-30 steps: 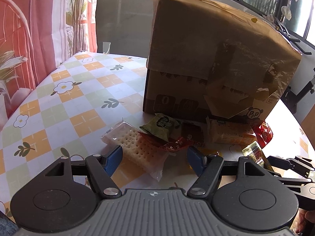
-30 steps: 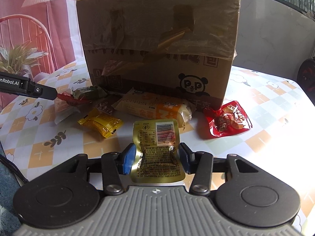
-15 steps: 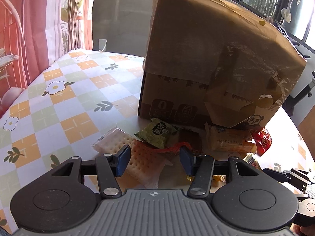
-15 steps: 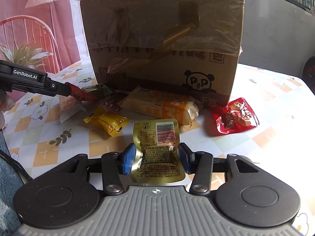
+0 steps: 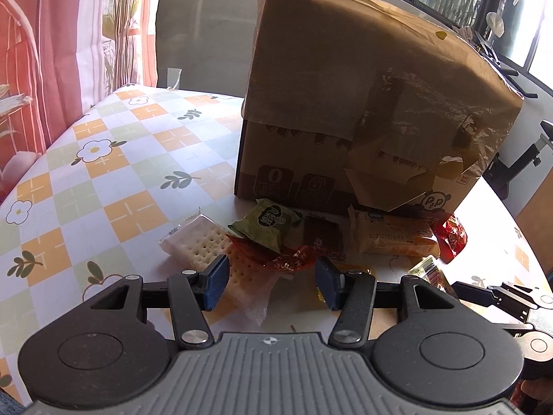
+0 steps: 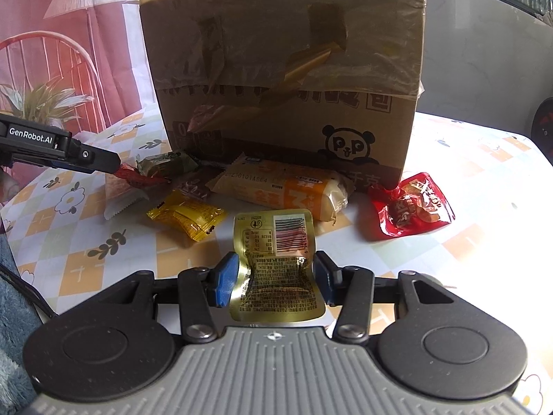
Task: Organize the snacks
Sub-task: 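Position the left tool around the red snack bag while the right tool holds the gold pouch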
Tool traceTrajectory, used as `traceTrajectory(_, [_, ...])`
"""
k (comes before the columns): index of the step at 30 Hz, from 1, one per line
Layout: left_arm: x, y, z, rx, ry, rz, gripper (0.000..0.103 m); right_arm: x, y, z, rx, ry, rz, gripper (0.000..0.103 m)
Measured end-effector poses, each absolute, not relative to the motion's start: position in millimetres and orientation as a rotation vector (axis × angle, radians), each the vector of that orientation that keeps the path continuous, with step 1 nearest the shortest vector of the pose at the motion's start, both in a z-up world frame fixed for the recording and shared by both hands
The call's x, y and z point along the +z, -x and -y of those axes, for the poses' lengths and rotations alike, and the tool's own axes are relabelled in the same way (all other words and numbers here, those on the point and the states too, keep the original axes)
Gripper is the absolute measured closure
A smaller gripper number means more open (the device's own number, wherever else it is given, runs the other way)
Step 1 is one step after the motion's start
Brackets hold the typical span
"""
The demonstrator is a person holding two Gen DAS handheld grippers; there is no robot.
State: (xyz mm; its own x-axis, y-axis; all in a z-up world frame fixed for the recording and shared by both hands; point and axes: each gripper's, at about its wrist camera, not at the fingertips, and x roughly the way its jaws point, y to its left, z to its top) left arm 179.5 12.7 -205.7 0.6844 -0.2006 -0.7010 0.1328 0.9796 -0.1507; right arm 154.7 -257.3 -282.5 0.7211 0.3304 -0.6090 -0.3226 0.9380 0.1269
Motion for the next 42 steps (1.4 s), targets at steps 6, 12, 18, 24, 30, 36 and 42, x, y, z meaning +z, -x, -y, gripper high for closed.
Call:
traceTrajectory(6, [-205, -198, -1, -0.156, 0.043, -0.763, 0.045, -282, -154, 255, 0.366, -0.006, -0.675, 0.053])
traceTrajectory(12, [-197, -200, 8, -0.169, 0.032, -0.718, 0.045, -281, -153, 260, 0.353, -0.018, -0.67, 0.053])
traceTrajectory(18, [-220, -217, 24, -0.122, -0.075, -0.788, 0.045, -281, -153, 258, 0.371, -0.009, -0.671, 0.053])
traceTrajectory(24, [-228, -203, 26, -0.158, -0.166, -0.811, 0.04, -280, -152, 261, 0.36, -0.027, -0.668, 0.053])
traceTrajectory(30, [-240, -184, 1, -0.113, -0.169, -0.841, 0.035, -280, -151, 259, 0.369, -0.03, -0.666, 0.053])
traceTrajectory(36, [-243, -186, -24, -0.003, -0.119, -0.873, 0.036, -279, -150, 259, 0.367, -0.036, -0.664, 0.053])
traceTrajectory(42, [-226, -176, -24, -0.076, -0.07, -0.788, 0.038, -278, -148, 259, 0.366, -0.04, -0.659, 0.053])
